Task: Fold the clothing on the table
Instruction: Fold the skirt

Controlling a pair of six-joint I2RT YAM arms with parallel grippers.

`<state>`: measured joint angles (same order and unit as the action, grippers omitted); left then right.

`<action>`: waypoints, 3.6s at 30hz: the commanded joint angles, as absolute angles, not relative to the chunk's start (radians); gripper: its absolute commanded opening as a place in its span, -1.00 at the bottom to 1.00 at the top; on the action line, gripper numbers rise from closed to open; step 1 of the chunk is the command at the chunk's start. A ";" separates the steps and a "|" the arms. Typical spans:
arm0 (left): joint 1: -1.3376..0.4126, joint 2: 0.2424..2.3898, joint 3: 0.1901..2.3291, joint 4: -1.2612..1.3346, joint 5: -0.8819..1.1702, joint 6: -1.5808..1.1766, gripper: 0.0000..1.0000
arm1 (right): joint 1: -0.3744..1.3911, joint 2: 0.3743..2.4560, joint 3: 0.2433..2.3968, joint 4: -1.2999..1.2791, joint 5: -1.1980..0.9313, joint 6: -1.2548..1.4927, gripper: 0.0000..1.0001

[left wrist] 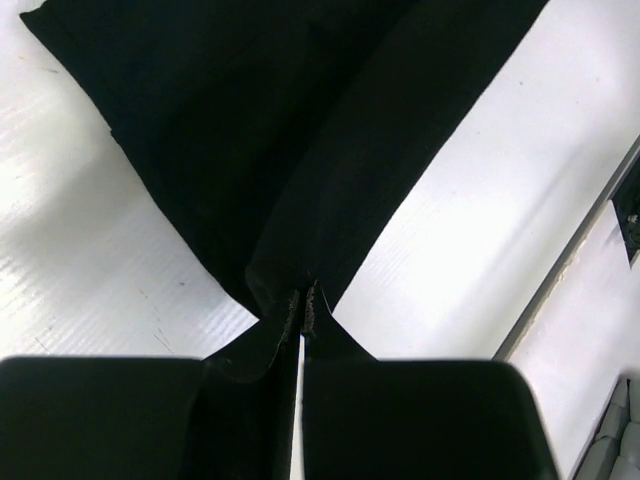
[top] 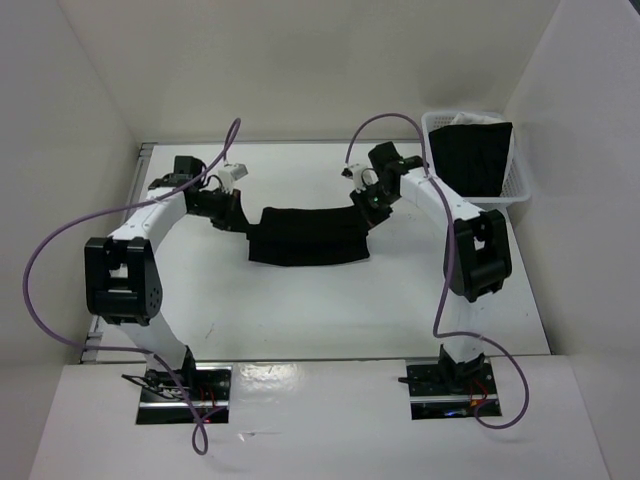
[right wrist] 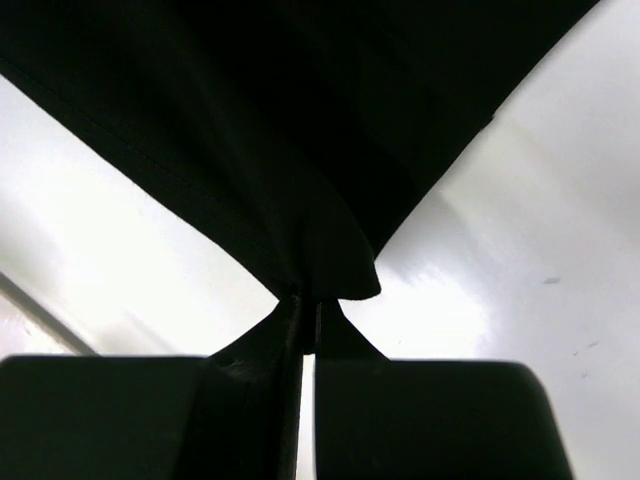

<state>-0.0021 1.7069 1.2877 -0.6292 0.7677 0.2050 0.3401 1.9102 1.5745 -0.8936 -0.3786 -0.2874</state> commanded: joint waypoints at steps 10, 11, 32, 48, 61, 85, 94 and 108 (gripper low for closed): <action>0.006 1.873 1.454 -0.597 0.807 0.201 -0.91 | 0.307 2.126 1.828 -0.904 -0.390 -0.282 -0.53; 0.015 1.885 1.468 -0.597 0.816 0.201 -0.57 | 0.307 2.140 1.860 -0.904 -0.390 -0.267 -0.50; 0.133 1.954 1.683 -0.626 0.805 0.158 0.11 | 0.127 2.166 2.027 -0.833 -0.456 -0.098 -0.30; 0.221 1.464 1.395 -0.674 0.753 0.105 0.87 | 0.560 1.893 1.717 -0.744 -0.221 -0.251 0.58; 0.344 1.046 1.098 -0.482 0.532 0.003 1.00 | 0.718 2.167 1.989 -0.836 -0.311 -0.325 0.63; 0.354 1.060 1.068 -0.482 0.531 0.012 1.00 | 0.718 2.477 2.335 -1.011 -0.402 -0.376 0.65; 0.354 1.060 1.068 -0.482 0.522 0.012 1.00 | 0.698 2.676 2.710 -1.243 -0.416 -0.385 0.65; 0.354 1.060 1.058 -0.482 0.522 0.012 1.00 | 0.632 2.737 3.014 -1.273 -0.189 -0.285 0.74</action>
